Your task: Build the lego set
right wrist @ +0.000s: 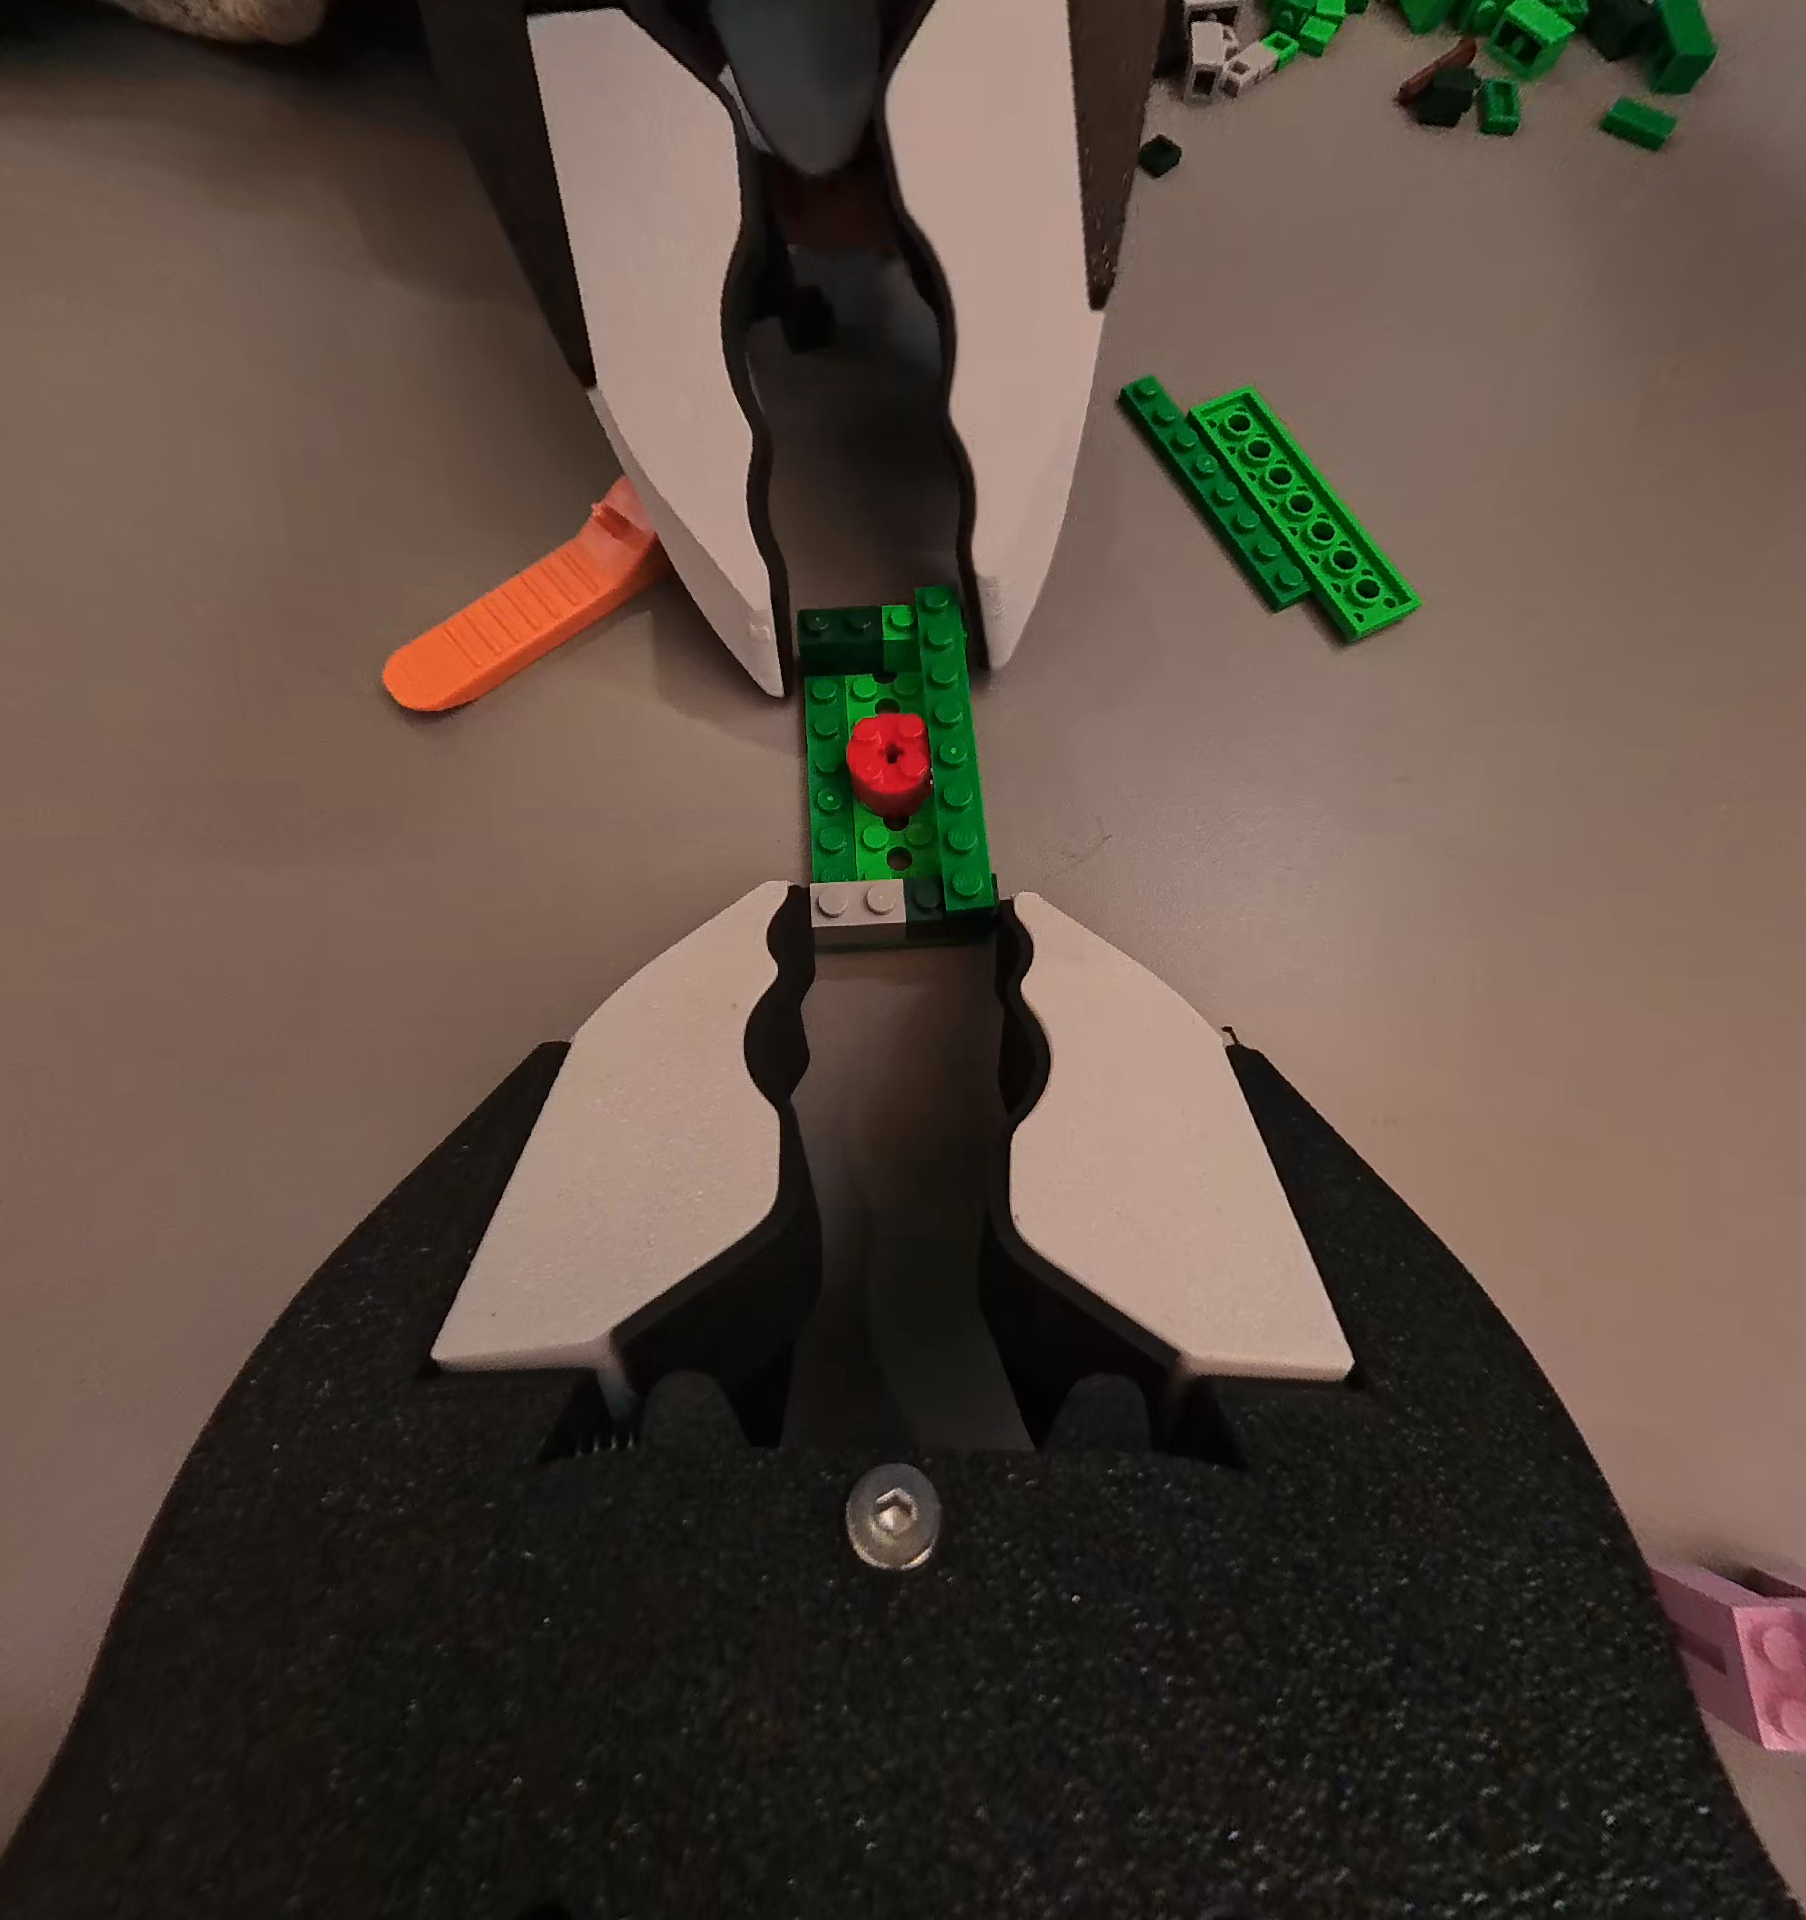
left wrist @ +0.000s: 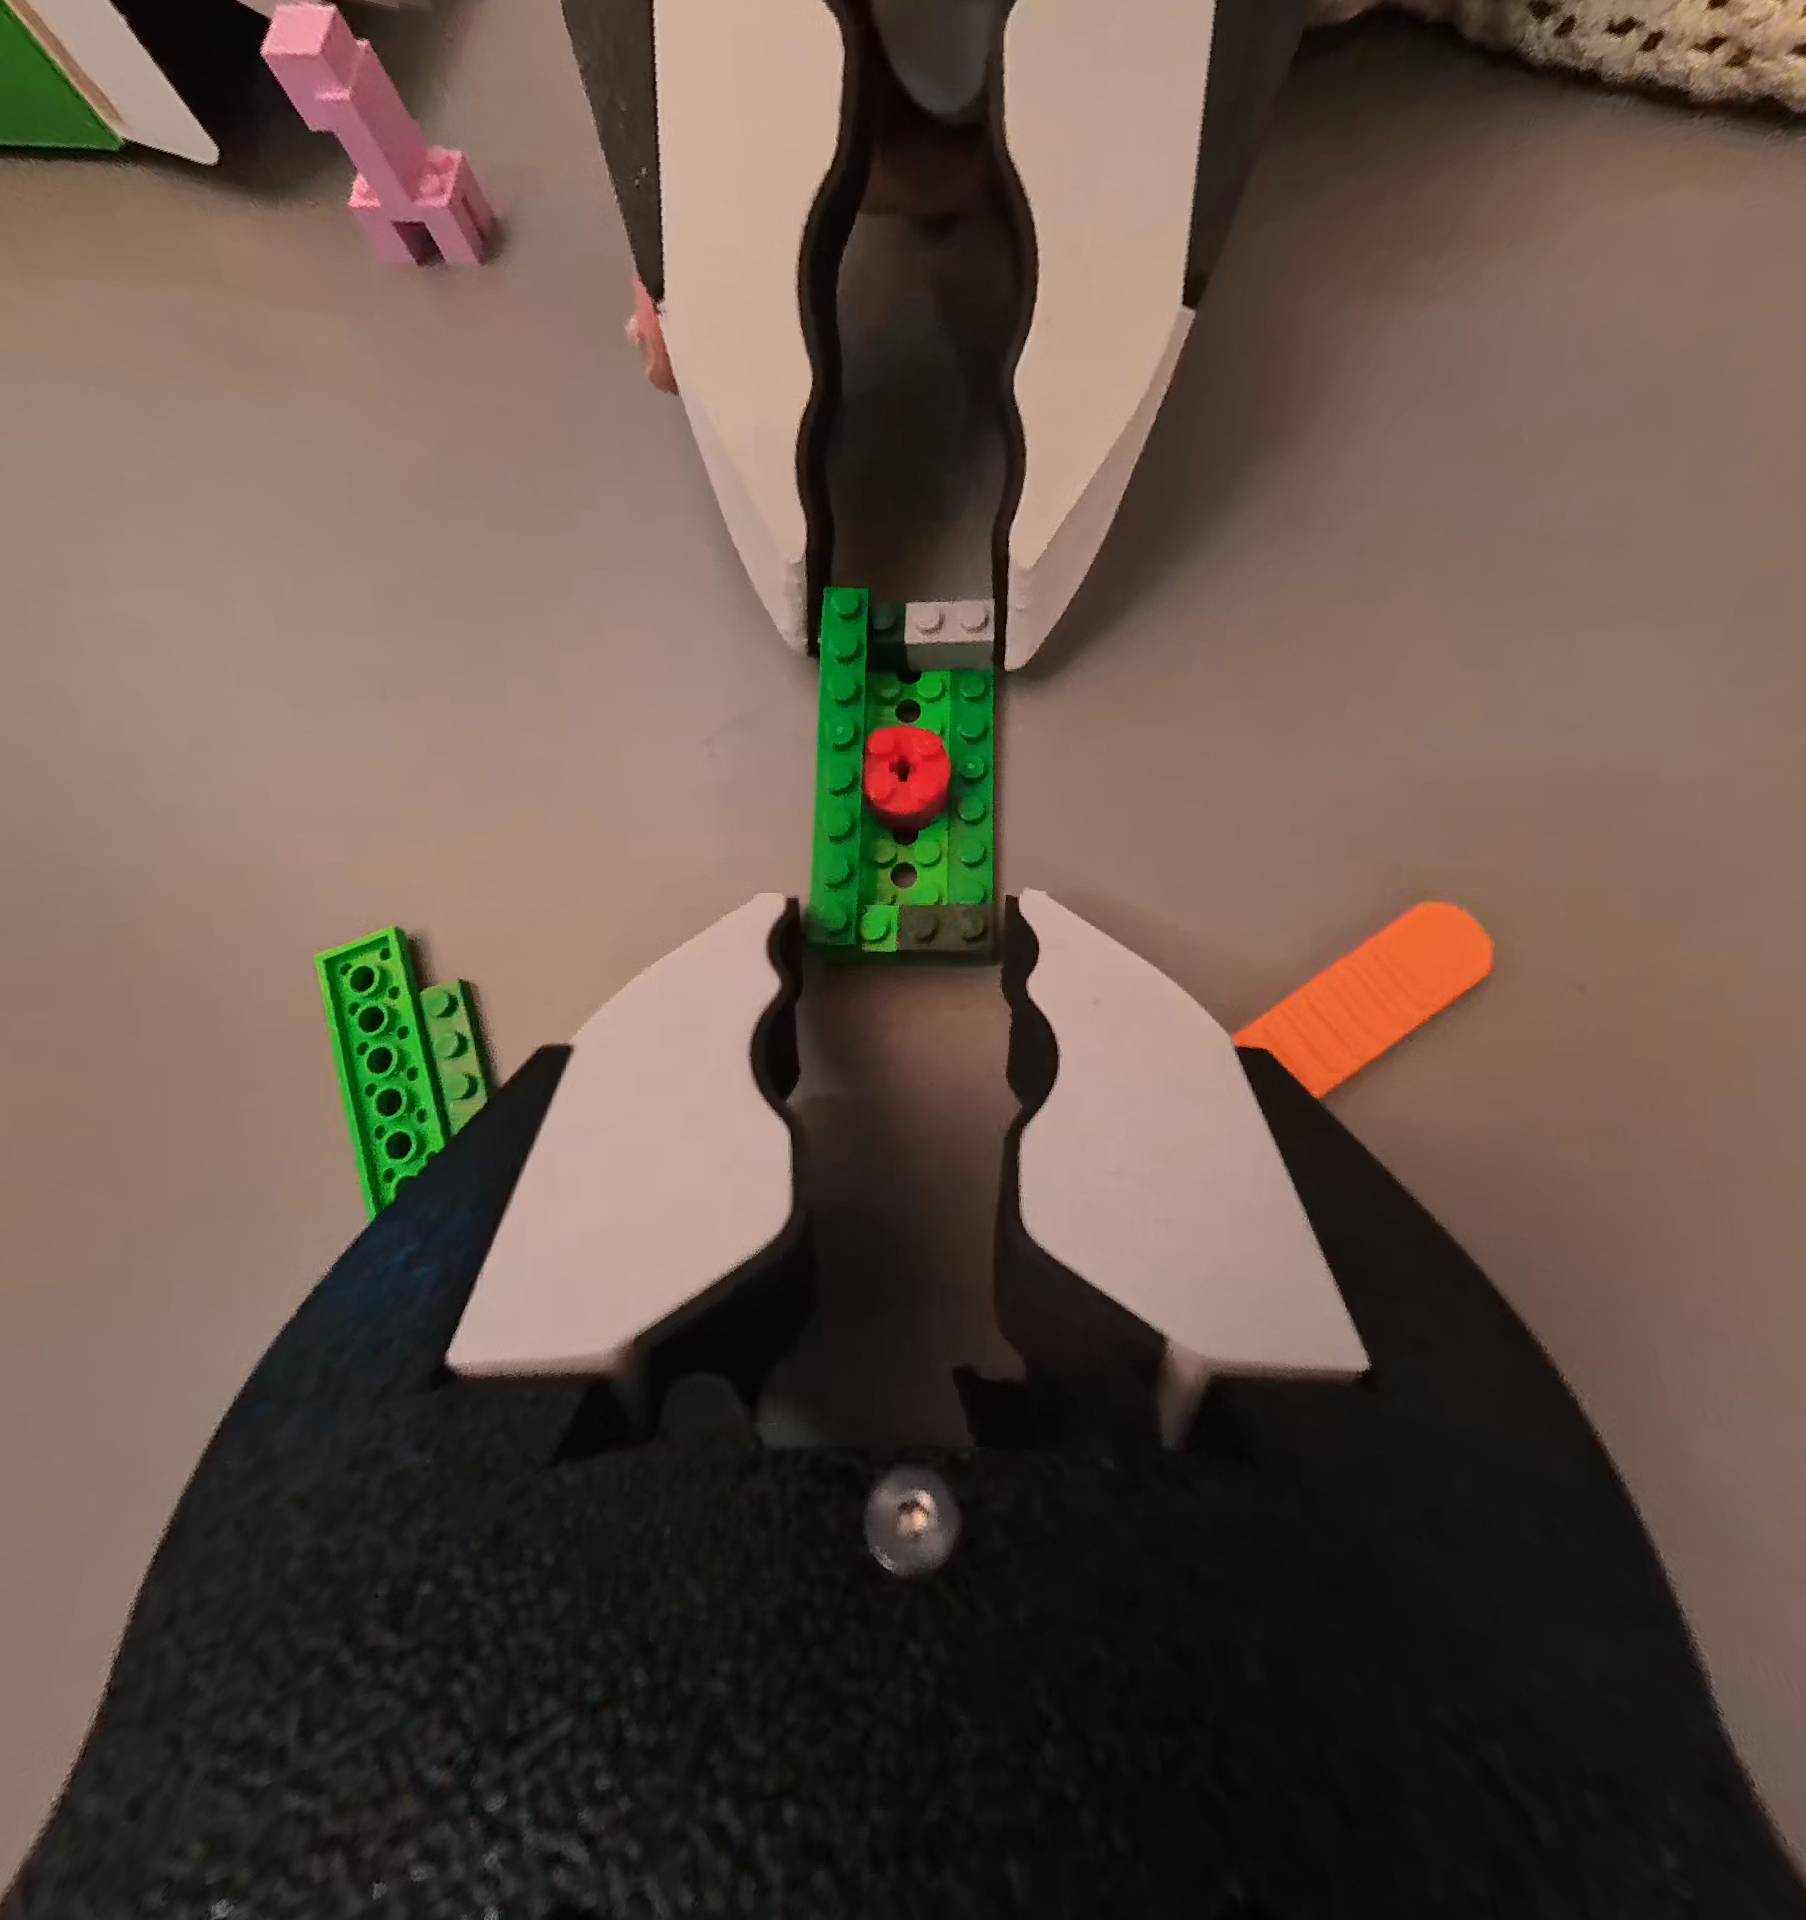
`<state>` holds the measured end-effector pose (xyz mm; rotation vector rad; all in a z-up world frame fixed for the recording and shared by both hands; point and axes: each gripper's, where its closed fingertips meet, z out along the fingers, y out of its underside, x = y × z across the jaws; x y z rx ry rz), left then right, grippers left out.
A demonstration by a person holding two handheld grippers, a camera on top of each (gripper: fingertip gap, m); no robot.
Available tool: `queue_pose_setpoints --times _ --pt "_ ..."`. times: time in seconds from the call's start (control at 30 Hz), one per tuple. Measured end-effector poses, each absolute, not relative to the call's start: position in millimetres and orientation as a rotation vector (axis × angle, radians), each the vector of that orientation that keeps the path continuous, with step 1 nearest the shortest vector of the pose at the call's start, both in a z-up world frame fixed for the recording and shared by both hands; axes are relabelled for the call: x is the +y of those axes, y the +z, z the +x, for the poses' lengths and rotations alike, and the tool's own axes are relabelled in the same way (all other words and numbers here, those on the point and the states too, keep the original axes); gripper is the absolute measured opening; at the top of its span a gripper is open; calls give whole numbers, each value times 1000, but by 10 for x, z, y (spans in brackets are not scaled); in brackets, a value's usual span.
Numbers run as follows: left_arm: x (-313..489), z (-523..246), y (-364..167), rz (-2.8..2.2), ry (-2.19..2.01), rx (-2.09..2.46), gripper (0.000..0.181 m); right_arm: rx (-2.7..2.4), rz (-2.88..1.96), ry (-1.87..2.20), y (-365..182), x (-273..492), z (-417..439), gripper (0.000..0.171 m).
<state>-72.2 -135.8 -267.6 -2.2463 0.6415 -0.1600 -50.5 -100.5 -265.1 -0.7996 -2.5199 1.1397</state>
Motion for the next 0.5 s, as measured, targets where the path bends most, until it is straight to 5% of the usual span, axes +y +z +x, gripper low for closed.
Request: queue_pose_setpoints --times 0.5 --pt "-1317 -774 -2673 -2224 -191 510 34 -2312 -696 1039 -2545 -944 -541 49"
